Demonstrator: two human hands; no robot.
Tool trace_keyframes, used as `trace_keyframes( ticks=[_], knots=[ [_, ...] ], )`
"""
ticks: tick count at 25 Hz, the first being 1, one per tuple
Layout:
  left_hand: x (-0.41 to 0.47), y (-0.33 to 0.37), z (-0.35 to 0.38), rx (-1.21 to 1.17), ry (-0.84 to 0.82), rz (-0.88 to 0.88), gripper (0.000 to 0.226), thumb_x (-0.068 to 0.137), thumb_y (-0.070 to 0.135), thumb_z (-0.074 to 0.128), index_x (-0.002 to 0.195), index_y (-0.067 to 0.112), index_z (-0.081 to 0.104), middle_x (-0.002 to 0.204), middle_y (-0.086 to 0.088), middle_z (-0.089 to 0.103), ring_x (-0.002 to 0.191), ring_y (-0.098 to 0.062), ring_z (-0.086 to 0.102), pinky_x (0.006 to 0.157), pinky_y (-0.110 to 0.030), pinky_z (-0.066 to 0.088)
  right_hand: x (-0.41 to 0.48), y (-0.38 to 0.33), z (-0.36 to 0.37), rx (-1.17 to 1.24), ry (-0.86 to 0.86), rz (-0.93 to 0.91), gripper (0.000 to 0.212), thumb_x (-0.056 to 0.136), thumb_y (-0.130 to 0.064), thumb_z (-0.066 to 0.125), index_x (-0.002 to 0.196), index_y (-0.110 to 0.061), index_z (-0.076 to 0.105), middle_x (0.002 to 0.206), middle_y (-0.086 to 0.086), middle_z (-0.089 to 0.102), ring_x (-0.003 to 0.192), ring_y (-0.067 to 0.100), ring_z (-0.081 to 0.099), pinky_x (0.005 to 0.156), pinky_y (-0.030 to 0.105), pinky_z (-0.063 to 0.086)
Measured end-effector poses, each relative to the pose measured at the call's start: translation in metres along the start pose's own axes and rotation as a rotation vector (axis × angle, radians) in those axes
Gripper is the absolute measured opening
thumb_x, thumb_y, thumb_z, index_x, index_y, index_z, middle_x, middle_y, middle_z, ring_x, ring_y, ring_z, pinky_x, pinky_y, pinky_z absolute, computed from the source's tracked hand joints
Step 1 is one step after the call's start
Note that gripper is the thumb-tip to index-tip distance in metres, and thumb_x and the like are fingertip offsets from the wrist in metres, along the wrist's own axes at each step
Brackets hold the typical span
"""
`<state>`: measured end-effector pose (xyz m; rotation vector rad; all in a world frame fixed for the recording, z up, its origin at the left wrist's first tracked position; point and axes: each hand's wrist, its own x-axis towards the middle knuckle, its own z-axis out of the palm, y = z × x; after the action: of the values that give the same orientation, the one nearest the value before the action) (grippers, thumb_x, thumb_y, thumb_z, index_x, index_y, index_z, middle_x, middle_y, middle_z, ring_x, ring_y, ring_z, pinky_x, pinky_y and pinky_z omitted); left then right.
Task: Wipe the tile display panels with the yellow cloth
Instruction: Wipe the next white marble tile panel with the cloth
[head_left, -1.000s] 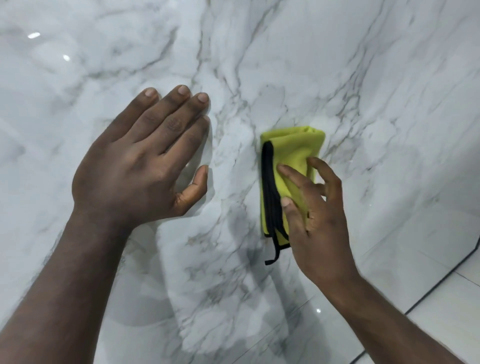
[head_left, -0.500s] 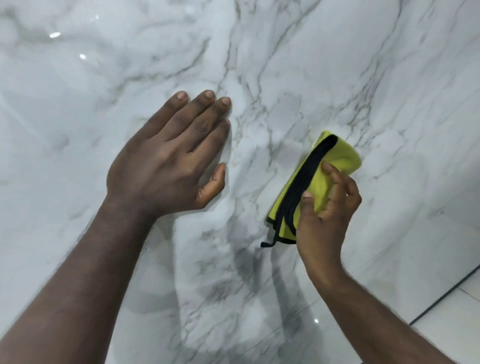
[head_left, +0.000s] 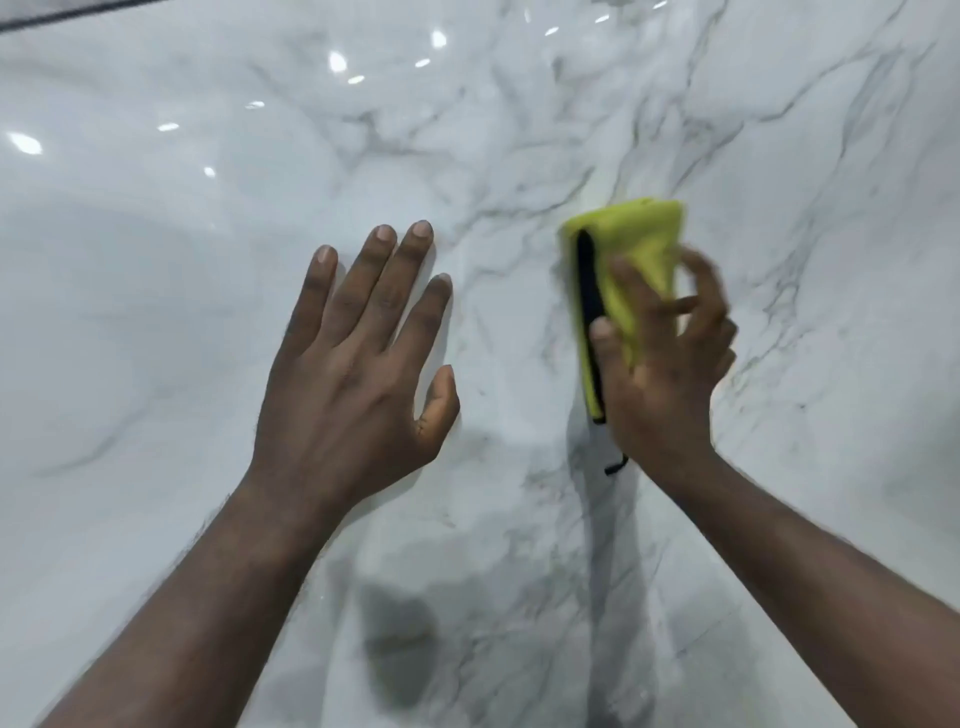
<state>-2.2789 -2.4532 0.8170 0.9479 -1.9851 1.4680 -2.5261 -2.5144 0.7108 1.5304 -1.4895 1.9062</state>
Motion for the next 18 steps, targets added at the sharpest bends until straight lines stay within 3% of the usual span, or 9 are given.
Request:
trace_keyframes(
  ticks=[2,3,6,7,10,11,14,15,18],
  knots=[
    [-0.015,-0.019,-0.008,0.005,0.024,-0.022,0.06,0.102,0.033,0.057,0.155,0.004,0.056,0.175,-0.016,0.031,0.163,-0.035,0.029,0.131,-0.061,0.024,0.013,-0.028,0.007,0.123,0.072,0.333,0.054,0.106,-0.05,0.048,0.16,-0.046,0.038,0.176,-0.002,0.015,0.153,0.027,0.03,0.114,0.055,0.031],
    [-0.023,-0.027,-0.012,0.004,0.034,-0.031,0.06,0.102,0.033,0.057,0.155,0.004,0.056,0.175,-0.016,0.032,0.163,-0.035,0.03,0.131,-0.062,0.024,0.006,-0.045,0.01,0.079,0.053,0.271,0.055,0.108,-0.048,0.046,0.162,-0.043,0.037,0.177,0.0,0.014,0.158,0.025,0.024,0.114,0.054,0.029],
    [-0.042,-0.043,-0.016,0.012,0.07,-0.064,0.06,0.102,0.033,0.057,0.155,0.004,0.056,0.174,-0.017,0.034,0.162,-0.036,0.032,0.13,-0.063,0.024,-0.025,-0.059,0.016,-0.116,-0.069,-0.379,0.048,0.112,-0.043,0.044,0.16,-0.039,0.043,0.176,0.002,0.018,0.162,0.025,0.022,0.121,0.053,0.022],
    [-0.049,-0.047,-0.016,0.013,0.083,-0.078,0.06,0.102,0.033,0.057,0.155,0.003,0.056,0.174,-0.018,0.034,0.162,-0.036,0.032,0.13,-0.063,0.025,-0.018,-0.062,0.018,-0.1,-0.048,-0.407,0.047,0.113,-0.043,0.043,0.16,-0.037,0.044,0.176,0.002,0.018,0.162,0.025,0.02,0.126,0.054,0.018],
    [-0.06,-0.05,-0.013,0.005,0.082,-0.073,0.063,0.104,0.033,0.055,0.158,0.002,0.051,0.175,-0.019,0.031,0.163,-0.035,0.029,0.131,-0.062,0.025,0.009,-0.093,0.028,0.228,0.115,0.167,0.049,0.114,-0.035,0.045,0.162,-0.025,0.042,0.177,0.01,0.011,0.164,0.026,0.012,0.13,0.053,0.019],
    [-0.061,-0.049,-0.011,0.015,0.075,-0.057,0.064,0.105,0.034,0.052,0.16,0.002,0.049,0.176,-0.019,0.028,0.164,-0.035,0.026,0.132,-0.061,0.024,0.008,-0.106,0.031,0.217,0.122,0.199,0.051,0.114,-0.033,0.045,0.164,-0.022,0.039,0.177,0.012,0.007,0.165,0.027,0.01,0.131,0.051,0.019],
    [-0.06,-0.047,-0.01,0.053,0.024,-0.026,0.068,0.107,0.036,0.042,0.165,-0.001,0.037,0.179,-0.018,0.016,0.167,-0.034,0.016,0.135,-0.057,0.015,-0.017,-0.103,0.031,0.031,-0.041,-0.29,0.054,0.113,-0.029,0.049,0.165,-0.021,0.035,0.175,0.004,0.002,0.165,0.028,0.006,0.132,0.048,0.015],
    [-0.061,-0.047,-0.009,0.051,0.003,-0.021,0.07,0.108,0.037,0.039,0.166,-0.001,0.033,0.18,-0.018,0.013,0.168,-0.033,0.013,0.135,-0.057,0.013,-0.019,-0.097,0.03,0.046,-0.054,-0.269,0.055,0.114,-0.032,0.049,0.166,-0.021,0.035,0.175,0.003,0.002,0.165,0.026,0.006,0.132,0.047,0.016],
    [-0.065,-0.047,-0.009,0.042,-0.069,0.033,0.076,0.109,0.043,0.034,0.17,-0.001,0.021,0.181,-0.017,0.004,0.168,-0.032,0.008,0.135,-0.058,0.008,-0.029,-0.099,0.031,0.222,0.076,0.269,0.057,0.115,-0.04,0.04,0.167,-0.018,0.03,0.178,0.013,-0.001,0.165,0.026,0.004,0.131,0.049,0.017]
  ],
)
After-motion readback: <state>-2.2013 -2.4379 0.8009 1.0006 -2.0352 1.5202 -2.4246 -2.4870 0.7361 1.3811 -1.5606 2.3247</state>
